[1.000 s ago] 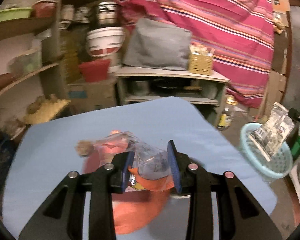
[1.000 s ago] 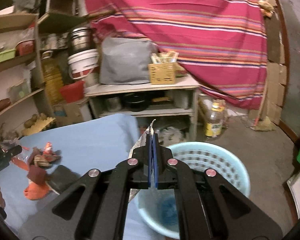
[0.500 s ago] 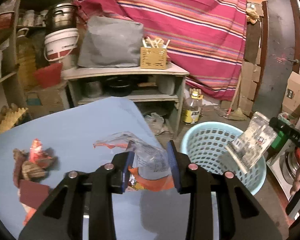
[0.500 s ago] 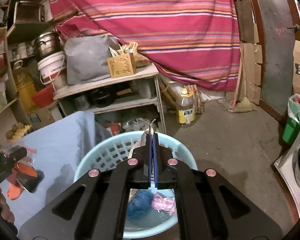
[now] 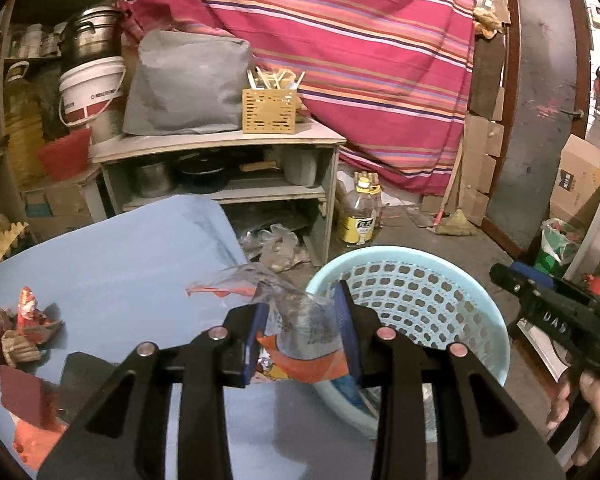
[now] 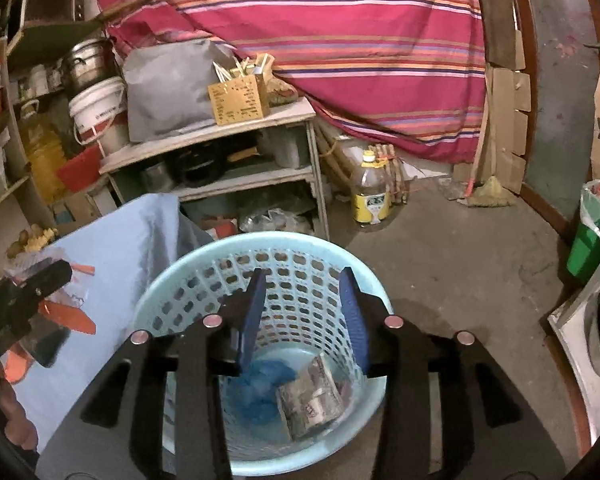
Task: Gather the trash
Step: 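Carry both wrappers over the basket and open both tools to drop them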
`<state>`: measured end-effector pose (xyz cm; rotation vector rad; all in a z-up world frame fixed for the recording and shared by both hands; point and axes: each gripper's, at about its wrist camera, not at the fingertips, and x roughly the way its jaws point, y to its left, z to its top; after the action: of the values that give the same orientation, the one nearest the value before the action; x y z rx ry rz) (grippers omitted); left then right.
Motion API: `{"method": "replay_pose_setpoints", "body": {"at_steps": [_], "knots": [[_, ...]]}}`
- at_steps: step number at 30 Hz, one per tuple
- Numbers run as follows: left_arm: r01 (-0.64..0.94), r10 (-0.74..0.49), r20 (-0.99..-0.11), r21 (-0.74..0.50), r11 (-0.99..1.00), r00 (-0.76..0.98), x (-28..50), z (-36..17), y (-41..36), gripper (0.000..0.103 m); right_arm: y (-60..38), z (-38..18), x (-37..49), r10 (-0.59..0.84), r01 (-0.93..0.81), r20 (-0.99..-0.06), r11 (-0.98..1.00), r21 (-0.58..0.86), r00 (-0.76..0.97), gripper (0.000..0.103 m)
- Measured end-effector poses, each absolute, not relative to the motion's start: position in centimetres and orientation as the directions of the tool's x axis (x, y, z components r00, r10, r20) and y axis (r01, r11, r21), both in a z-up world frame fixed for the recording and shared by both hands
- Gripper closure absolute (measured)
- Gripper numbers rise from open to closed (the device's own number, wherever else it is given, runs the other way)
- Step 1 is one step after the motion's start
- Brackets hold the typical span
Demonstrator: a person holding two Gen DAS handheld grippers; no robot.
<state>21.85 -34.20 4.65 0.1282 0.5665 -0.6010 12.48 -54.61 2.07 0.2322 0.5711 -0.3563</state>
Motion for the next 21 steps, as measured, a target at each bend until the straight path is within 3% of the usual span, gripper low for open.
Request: {"method": "replay_pose_setpoints", "body": {"at_steps": [2,8,16,21], "knots": [[0.574,-0.505,-0.543,-0.051,0.817,0.671,21.8,4.3,-35.0,0.069,-54.7,2.0,12.3,-0.295,0.411,-0.562,0.907,0.090,0.773,0.048],[0.607,-0.531,-0.552,-0.055,0.792,0.643,22.0,3.1,-37.4,0.069,-55.8,2.4,10.7,-0.347,0.460,-0.525,0.882,0.099,0.777,0.024],[0.647,-0.568,-0.558,-0.070,0.759,0.605,22.6,1.7,-40.3,0.068,-56.2,2.5,10.5,-0.354,0.469,-0.520,0.877,0.103,0.777,0.019],[0.660,-0.580,-0.564,-0.079,0.747,0.589,23.1,1.4,-41.0,0.041,-56.6,2.5,10.4,-0.354,0.479,-0.520,0.869,0.125,0.777,0.019]]}}
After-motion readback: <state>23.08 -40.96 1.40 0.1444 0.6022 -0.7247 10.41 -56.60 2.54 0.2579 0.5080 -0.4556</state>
